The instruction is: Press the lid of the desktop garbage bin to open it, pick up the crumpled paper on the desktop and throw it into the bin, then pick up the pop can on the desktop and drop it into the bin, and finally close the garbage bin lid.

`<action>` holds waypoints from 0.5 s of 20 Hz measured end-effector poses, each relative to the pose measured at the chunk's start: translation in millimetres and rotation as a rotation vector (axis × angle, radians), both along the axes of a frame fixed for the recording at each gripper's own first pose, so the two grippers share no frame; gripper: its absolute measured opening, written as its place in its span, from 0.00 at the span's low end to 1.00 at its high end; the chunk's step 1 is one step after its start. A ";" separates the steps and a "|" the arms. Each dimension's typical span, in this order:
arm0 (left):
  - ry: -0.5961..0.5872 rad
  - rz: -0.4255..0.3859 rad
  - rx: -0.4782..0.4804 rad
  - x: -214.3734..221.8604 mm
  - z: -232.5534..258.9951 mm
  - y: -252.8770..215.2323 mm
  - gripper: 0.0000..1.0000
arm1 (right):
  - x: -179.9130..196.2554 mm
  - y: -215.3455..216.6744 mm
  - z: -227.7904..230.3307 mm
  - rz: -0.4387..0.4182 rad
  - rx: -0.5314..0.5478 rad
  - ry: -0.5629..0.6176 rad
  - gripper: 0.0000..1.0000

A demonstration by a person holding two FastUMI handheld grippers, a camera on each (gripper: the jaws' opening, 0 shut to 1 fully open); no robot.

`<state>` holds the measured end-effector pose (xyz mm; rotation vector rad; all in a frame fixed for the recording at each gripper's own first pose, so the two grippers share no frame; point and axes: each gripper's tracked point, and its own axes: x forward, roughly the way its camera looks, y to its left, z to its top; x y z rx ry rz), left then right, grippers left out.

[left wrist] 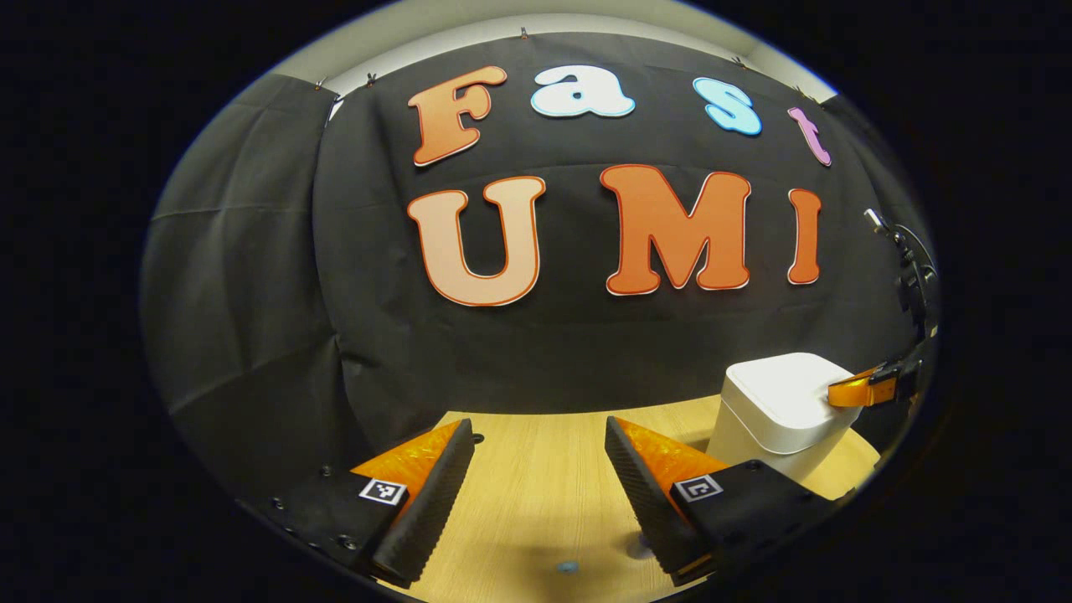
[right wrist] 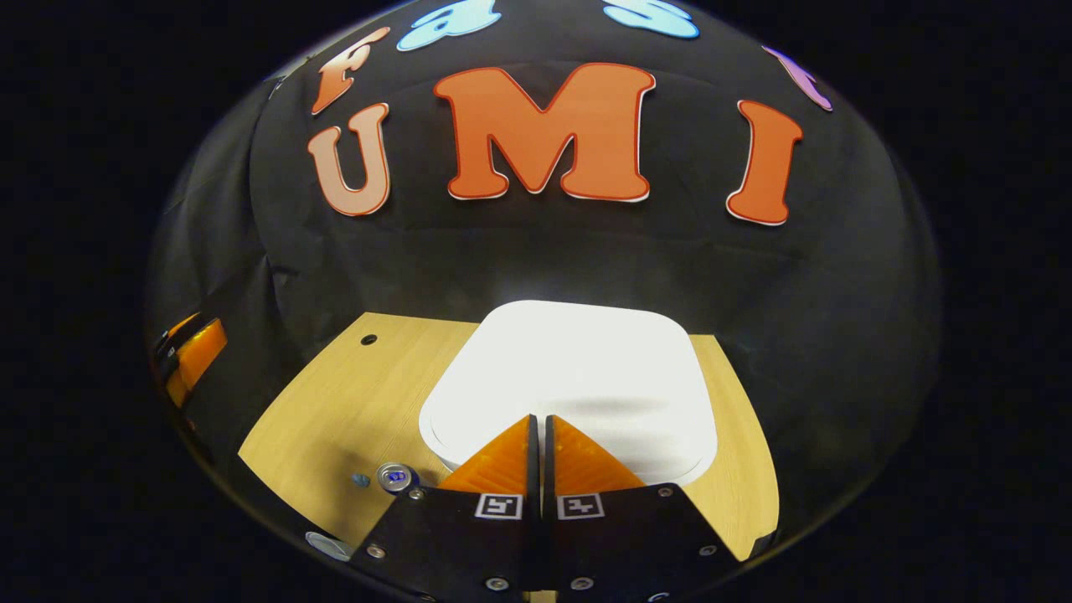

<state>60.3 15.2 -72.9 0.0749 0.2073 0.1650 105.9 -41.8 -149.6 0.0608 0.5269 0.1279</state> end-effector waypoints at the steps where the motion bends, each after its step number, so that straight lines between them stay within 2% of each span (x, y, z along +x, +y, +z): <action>1: -0.002 0.000 0.002 1.1 0.3 -0.7 1.00 | 0.2 -1.1 4.9 0.010 -0.019 -0.030 0.01; 3: 0.005 0.002 -0.003 -0.5 -2.2 -0.5 1.00 | -1.9 6.4 19.3 0.043 -0.007 -0.104 0.01; 8: 0.058 0.026 -0.014 -6.8 -20.2 0.9 1.00 | 4.8 9.7 73.8 0.036 0.003 -0.349 0.01; 10: 0.094 0.045 -0.028 -11.5 -32.5 5.1 1.00 | 0.1 22.2 99.5 0.084 0.056 -0.436 0.01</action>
